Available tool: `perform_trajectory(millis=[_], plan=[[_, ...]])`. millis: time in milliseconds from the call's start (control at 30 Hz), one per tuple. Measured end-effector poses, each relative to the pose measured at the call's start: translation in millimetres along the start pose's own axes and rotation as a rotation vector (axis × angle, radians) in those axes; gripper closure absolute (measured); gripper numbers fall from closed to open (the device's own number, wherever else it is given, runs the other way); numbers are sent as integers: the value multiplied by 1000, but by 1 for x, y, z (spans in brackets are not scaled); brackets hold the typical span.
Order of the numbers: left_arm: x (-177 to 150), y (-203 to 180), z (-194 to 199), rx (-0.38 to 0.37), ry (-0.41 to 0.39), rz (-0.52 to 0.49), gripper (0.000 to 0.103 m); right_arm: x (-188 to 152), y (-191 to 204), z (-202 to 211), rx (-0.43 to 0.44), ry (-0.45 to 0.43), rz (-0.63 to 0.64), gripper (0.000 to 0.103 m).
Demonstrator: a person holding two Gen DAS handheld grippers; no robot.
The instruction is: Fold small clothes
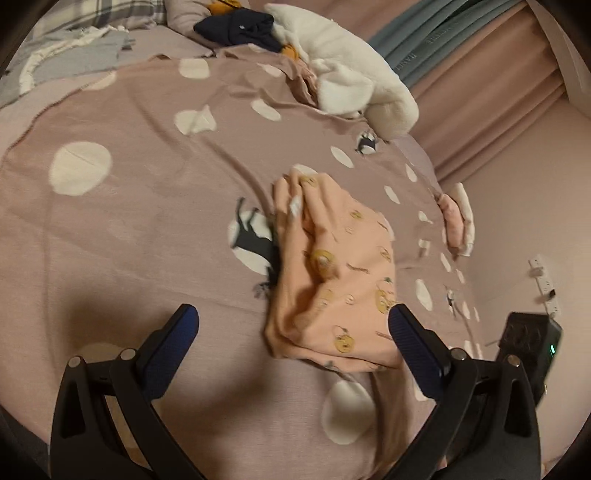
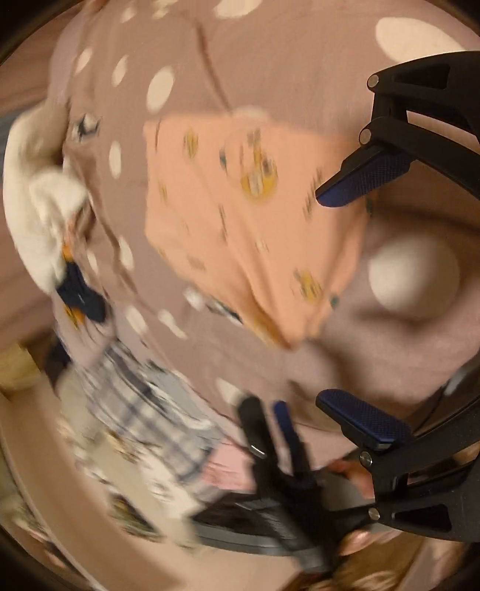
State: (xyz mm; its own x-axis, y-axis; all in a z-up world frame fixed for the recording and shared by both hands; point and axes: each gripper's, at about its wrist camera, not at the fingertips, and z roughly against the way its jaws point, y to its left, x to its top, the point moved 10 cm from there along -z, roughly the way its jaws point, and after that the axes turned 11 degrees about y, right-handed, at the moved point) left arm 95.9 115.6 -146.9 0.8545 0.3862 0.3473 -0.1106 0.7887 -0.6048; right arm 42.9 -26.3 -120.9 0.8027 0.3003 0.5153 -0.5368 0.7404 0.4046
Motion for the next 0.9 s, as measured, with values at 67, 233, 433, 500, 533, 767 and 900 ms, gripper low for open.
perform_trajectory(millis=[67,233,433,500,533,767,900], plan=[[-1,-4,-5,-29,19,3,0,7,-24,14,39,-61,-100,1],[1,-5,-18,-94,36,57,0,-3,-58,22,142,-71,-252,1],[-8,1,-48,-146,182,99,0,-11,-88,16,176,-67,-362,1],[-8,2,-54,-161,193,116,0,-12,-99,9,180,-59,-409,1],[-7,2,-54,-171,189,119,0,-11,-102,7,185,-53,-422,1],[-9,-9,-61,-245,223,80,0,0,-105,0,230,-58,-388,1],[-8,-29,-76,-348,291,63,0,8,-109,-2,258,-65,-399,1]])
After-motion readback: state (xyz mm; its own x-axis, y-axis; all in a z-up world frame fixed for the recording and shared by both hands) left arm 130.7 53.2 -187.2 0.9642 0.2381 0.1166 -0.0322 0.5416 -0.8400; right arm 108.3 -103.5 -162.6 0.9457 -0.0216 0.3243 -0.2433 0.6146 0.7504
